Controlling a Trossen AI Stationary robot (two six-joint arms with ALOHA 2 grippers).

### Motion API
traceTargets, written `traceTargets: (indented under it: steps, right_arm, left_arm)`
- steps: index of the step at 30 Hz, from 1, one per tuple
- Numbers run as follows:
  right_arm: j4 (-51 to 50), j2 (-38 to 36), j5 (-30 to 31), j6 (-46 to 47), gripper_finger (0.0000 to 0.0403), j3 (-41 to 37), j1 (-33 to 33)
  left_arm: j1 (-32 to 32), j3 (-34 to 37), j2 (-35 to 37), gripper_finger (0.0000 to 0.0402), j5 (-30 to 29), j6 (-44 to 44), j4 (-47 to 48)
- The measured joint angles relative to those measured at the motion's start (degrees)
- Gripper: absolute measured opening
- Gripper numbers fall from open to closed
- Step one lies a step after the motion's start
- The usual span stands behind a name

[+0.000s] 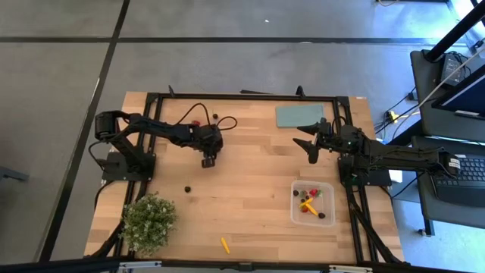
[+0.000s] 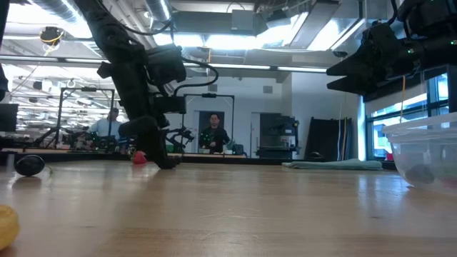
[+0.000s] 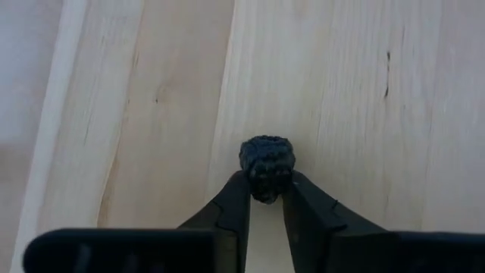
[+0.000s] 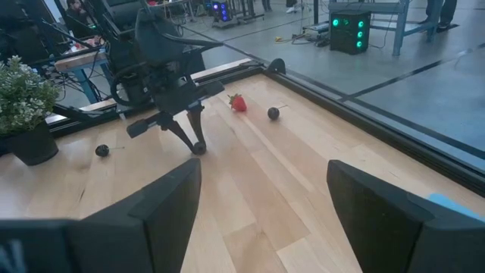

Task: Pick and placing Produce into tupperware
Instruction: Put the blackberry into the container

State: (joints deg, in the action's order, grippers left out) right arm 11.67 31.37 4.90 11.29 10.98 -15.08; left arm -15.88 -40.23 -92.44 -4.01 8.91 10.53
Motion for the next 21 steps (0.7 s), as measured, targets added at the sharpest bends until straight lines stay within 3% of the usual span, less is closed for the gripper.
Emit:
traceTargets:
  steps: [21]
  right_arm:
    - [0.0, 0.0, 0.0, 0.2, 0.0287, 0.0, 0.0]
  left_arm:
    - [0.3, 0.0, 0.2, 0.0, 0.3, -2.4, -1.4]
